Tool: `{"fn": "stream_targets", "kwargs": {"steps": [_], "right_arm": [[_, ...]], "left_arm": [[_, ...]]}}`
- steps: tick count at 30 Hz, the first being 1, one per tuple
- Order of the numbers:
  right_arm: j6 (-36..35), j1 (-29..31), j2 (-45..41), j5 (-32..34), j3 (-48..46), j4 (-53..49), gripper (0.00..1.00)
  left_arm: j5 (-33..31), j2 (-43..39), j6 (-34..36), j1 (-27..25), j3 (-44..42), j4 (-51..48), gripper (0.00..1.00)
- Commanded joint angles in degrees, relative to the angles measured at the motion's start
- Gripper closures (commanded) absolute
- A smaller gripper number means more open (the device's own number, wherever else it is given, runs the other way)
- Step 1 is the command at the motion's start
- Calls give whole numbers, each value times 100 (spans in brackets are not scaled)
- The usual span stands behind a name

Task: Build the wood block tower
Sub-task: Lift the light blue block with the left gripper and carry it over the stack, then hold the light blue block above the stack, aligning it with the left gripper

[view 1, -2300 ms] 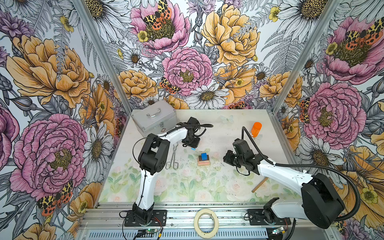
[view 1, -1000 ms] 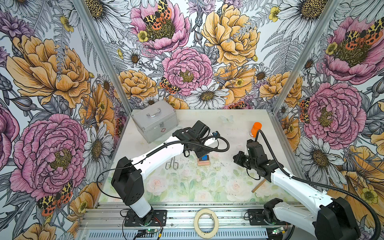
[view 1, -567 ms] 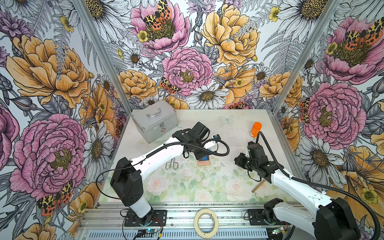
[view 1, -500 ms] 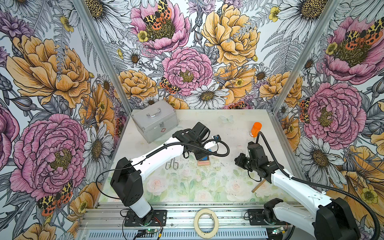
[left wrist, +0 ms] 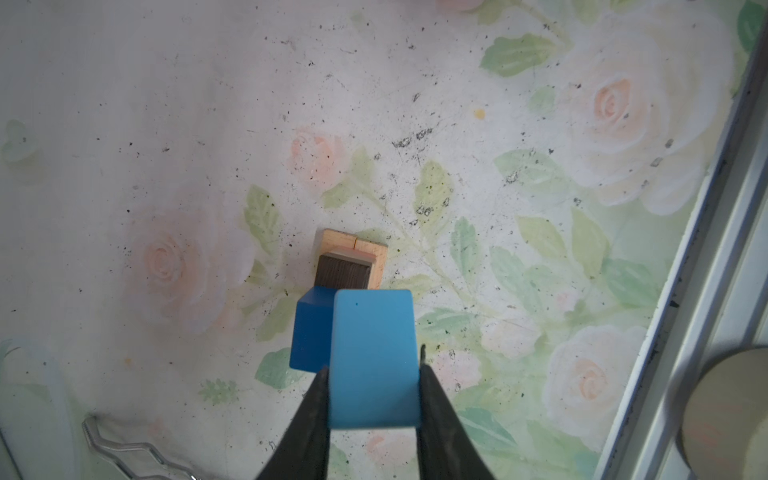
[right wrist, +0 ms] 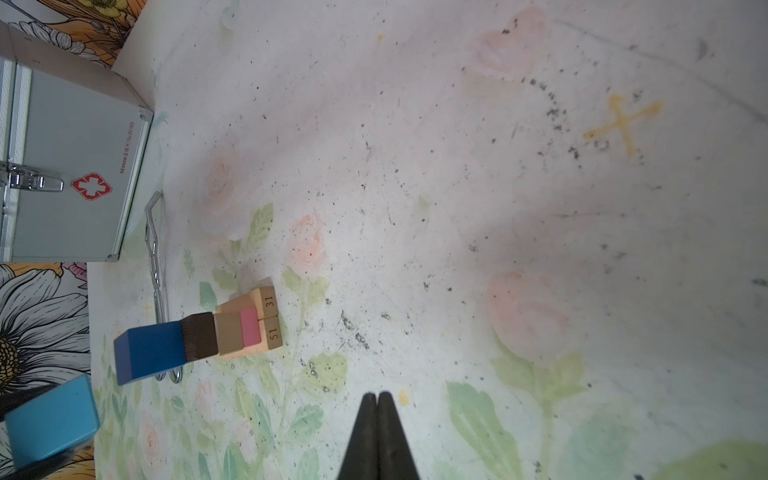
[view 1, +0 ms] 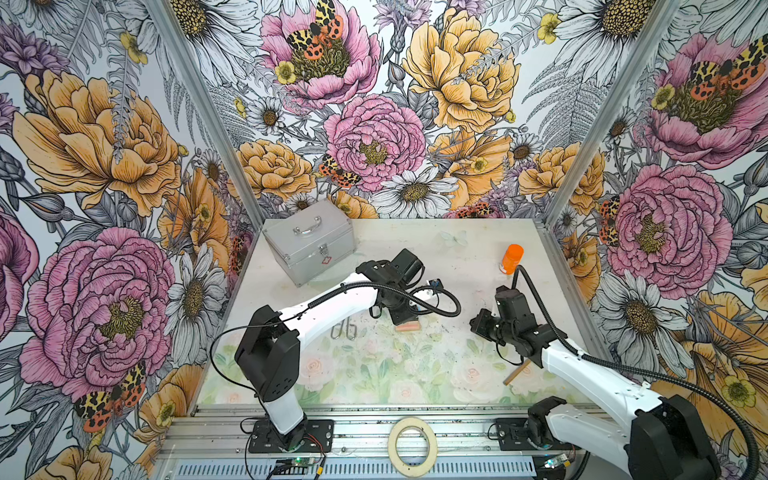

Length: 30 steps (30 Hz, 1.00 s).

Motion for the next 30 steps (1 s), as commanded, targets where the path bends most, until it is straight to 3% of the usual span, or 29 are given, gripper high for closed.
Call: {"fn": "stream_targets", "kwargs": {"steps": [1,30], "right_arm": [[-1,-30,11,-75,-73,191,100],[74,-37,389,-230,-186,628,100]], "left_arm": [[-168,43,180,-36,222,-32,100],[-435,297,392,111,459,-229,100]]}}
